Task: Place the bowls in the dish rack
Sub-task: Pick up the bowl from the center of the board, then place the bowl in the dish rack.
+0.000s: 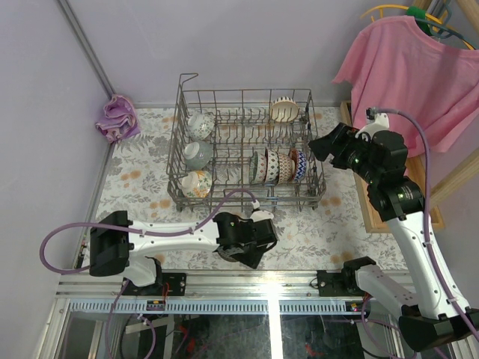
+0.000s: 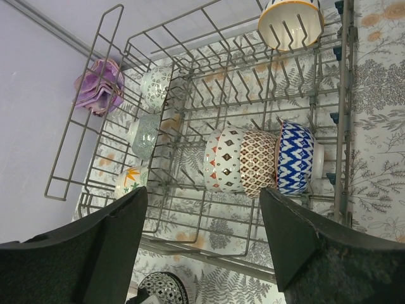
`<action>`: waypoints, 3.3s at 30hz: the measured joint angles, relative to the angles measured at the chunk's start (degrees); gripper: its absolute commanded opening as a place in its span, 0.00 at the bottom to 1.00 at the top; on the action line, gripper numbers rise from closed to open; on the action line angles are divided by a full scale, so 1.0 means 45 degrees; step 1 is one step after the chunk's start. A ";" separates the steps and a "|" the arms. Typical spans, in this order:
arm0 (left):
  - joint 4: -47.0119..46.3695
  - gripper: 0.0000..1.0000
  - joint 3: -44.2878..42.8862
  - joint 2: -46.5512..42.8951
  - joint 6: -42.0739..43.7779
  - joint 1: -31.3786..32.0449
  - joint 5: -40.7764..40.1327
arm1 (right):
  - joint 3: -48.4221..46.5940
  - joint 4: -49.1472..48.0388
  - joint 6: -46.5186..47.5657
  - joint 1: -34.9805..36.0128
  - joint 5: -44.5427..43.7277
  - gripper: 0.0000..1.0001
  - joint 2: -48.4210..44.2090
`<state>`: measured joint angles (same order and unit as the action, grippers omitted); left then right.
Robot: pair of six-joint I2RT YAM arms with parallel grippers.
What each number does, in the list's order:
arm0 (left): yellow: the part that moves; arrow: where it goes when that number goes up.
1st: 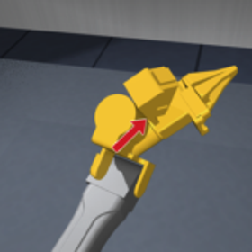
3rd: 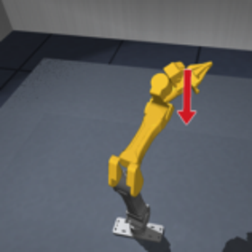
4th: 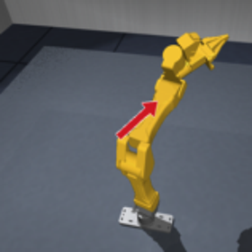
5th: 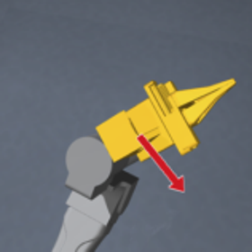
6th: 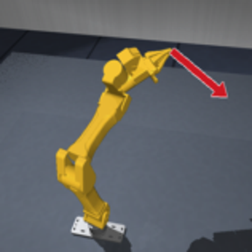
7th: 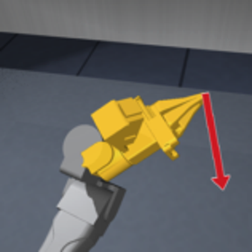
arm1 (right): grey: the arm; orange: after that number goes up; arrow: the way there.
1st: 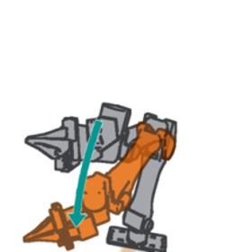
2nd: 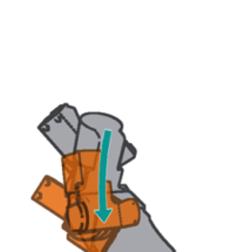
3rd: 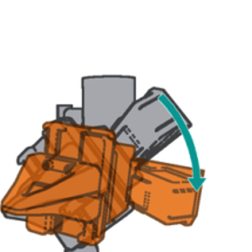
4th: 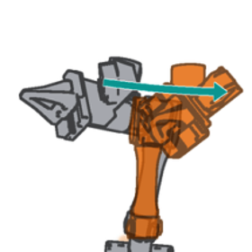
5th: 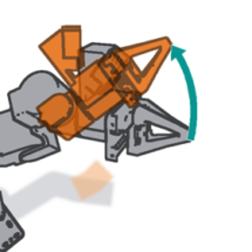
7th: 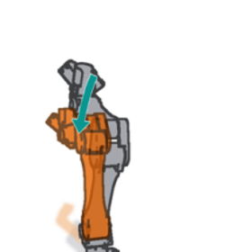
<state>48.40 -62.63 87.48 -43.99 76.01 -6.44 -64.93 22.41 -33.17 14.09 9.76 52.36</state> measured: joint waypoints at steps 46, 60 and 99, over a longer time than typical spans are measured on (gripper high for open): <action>0.0685 0.00 -0.5110 -0.2064 0.0971 -0.3143 0.0549 | 0.0233 0.0612 0.0777 0.0000 -0.0102 0.81 -0.0427; -0.2803 0.00 -1.1759 0.3560 0.0340 -0.6509 0.2191 | -0.1399 0.2773 0.1302 0.0000 -0.1073 0.86 -0.1661; -1.7379 0.00 -0.8485 0.7791 -0.5032 -0.7990 -1.0880 | -0.0437 0.5629 0.1243 0.0000 -0.0588 0.88 -0.3609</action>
<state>-29.80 -100.82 122.54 -66.63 40.05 -55.40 -66.89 47.75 -27.57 14.09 7.11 36.12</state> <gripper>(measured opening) 0.032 0.880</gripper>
